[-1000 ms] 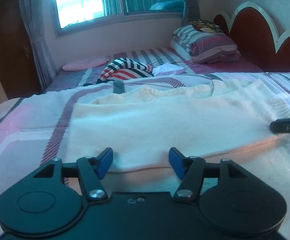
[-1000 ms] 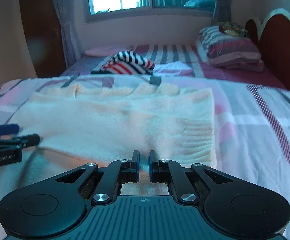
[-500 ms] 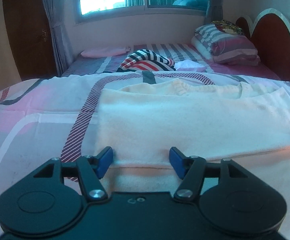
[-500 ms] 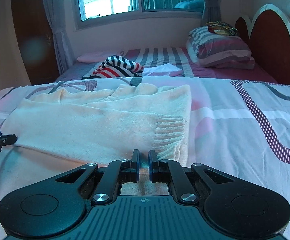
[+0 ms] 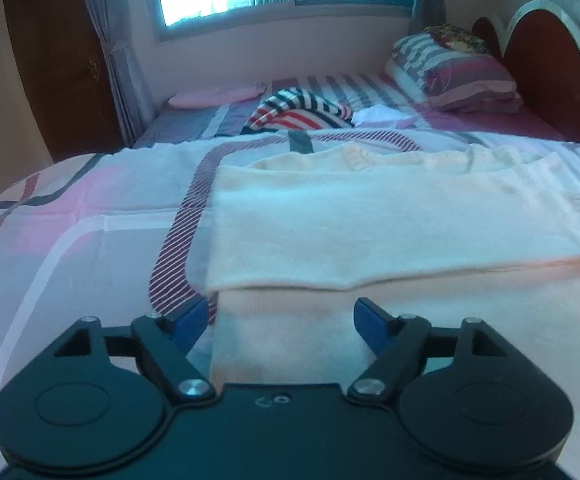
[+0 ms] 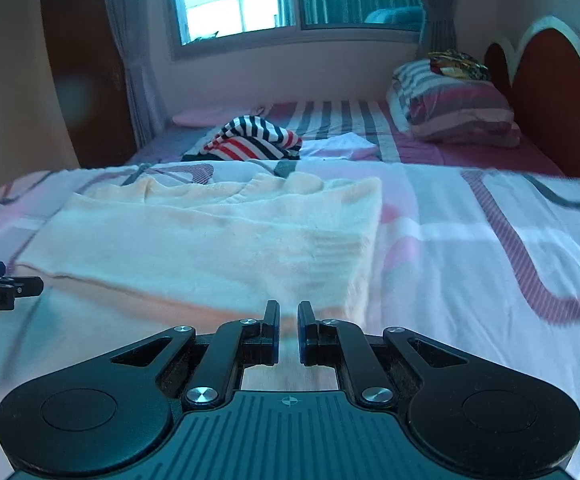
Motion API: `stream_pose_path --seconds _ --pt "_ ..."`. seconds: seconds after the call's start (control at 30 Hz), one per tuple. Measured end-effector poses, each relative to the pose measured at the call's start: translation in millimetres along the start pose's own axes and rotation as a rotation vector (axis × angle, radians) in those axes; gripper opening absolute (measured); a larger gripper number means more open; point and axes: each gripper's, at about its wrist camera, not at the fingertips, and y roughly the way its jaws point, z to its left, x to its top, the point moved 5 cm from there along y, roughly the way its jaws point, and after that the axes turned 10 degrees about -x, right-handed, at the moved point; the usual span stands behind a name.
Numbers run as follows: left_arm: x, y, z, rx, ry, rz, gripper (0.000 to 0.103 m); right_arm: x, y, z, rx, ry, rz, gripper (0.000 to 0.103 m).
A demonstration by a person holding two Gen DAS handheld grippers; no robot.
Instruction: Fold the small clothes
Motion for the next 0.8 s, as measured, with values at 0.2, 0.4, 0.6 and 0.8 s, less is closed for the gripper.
stream_pose_path --seconds 0.2,0.4,0.6,0.8 --pt "-21.0 -42.6 -8.7 -0.023 0.016 -0.026 0.082 -25.9 -50.5 -10.0 0.003 0.082 -0.017 0.046" --pt "-63.5 -105.2 -0.2 -0.052 0.019 -0.045 0.079 -49.5 -110.5 -2.3 0.047 0.145 0.006 0.046" --pt "-143.3 -157.6 35.9 -0.157 -0.137 0.071 0.042 -96.4 -168.6 -26.4 0.102 0.236 0.098 0.046" --pt "-197.1 -197.1 45.2 -0.276 -0.242 0.123 0.042 -163.3 -213.8 -54.6 0.178 0.346 0.227 0.046"
